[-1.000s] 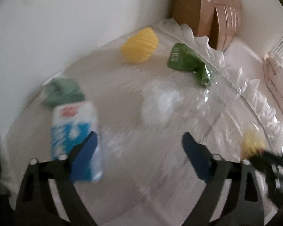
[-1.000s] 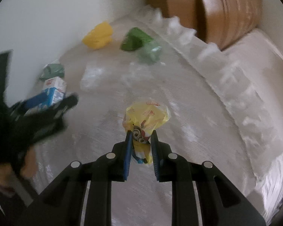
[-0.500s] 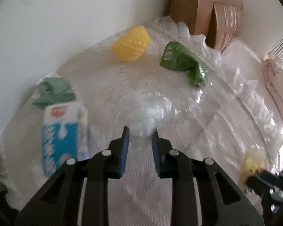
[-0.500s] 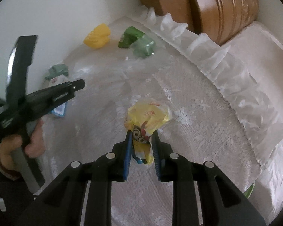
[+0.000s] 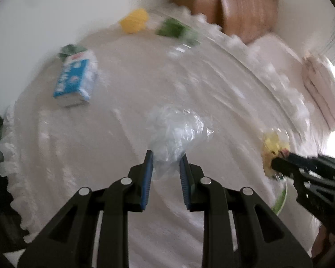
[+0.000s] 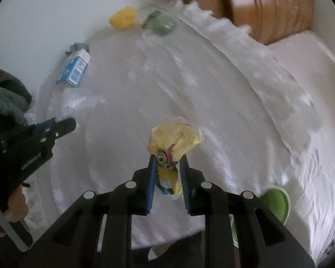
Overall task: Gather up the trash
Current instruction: 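Carry both items to the green wastebasket and open both tools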
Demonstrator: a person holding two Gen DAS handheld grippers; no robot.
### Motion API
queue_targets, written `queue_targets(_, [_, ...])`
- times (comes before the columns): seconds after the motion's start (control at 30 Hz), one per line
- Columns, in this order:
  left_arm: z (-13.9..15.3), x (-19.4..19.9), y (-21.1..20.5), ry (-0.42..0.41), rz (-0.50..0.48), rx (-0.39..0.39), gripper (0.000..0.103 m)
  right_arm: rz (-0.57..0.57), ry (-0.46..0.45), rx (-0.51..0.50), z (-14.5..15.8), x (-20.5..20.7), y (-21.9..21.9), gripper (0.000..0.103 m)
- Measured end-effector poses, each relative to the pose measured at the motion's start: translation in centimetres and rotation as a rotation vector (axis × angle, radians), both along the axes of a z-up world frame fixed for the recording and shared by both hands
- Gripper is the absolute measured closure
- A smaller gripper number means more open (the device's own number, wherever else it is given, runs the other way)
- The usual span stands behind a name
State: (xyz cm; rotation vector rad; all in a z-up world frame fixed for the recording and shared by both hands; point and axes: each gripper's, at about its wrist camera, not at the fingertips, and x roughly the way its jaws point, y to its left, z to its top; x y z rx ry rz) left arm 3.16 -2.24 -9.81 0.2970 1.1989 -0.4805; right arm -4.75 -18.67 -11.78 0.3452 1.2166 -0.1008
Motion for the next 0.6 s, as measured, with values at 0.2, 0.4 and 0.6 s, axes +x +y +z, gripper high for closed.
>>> queue_targets(0.2, [0.4,-7.8,-8.1,0.038,-0.230,-0.038,0.080,-0.124,0.030,-0.039,-0.7,-8.6,-6.2,0.080])
queue_targets(0.4, [-0.7,-16.0,-16.5,0.100,-0.490,-0.042,0.080,-0.324,0.147,-0.064,-4.8,-18.2,-14.0,0.080])
queue_targets(0.6, [-2.9,-21.3,-21.6,0.145,-0.622,0.028,0.080,-0.392,0.210,-0.067,-9.3,-23.1,-17.7,0.077])
